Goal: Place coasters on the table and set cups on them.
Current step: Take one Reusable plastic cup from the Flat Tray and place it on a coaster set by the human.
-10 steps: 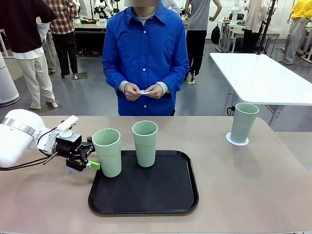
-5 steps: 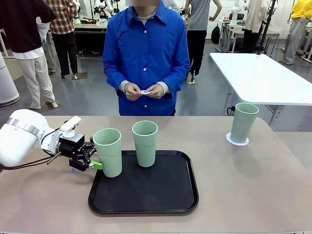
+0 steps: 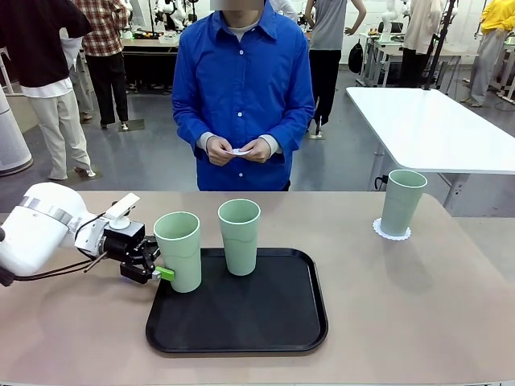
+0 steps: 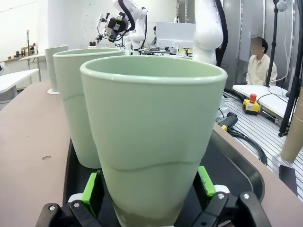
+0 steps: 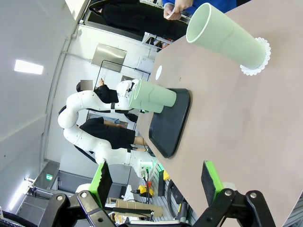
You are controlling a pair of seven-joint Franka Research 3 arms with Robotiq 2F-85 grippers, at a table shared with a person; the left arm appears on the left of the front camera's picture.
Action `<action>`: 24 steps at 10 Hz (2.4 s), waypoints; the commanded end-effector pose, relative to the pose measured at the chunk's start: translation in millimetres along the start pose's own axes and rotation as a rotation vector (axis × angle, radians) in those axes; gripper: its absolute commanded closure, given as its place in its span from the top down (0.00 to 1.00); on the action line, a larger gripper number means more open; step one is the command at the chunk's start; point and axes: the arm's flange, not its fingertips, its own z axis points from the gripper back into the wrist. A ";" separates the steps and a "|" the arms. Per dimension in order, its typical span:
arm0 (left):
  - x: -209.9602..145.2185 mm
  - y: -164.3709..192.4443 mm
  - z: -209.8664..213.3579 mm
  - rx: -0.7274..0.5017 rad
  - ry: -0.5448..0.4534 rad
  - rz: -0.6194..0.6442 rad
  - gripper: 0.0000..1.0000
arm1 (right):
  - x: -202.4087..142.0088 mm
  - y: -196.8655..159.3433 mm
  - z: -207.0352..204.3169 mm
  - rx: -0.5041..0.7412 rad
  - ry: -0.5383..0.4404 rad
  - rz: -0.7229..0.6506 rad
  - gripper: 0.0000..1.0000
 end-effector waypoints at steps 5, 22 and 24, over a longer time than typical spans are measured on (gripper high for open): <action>-2.3 4.3 -8.7 0.016 -0.020 -0.035 0.61 | 0.0 1.2 0.0 0.000 0.002 0.002 1.00; 206.7 -57.5 82.7 0.227 -0.034 0.062 0.83 | 0.0 1.2 0.0 0.000 0.002 0.002 1.00; 197.8 -32.9 160.3 0.334 -0.123 0.098 0.83 | 0.0 1.2 0.0 0.000 0.002 0.002 1.00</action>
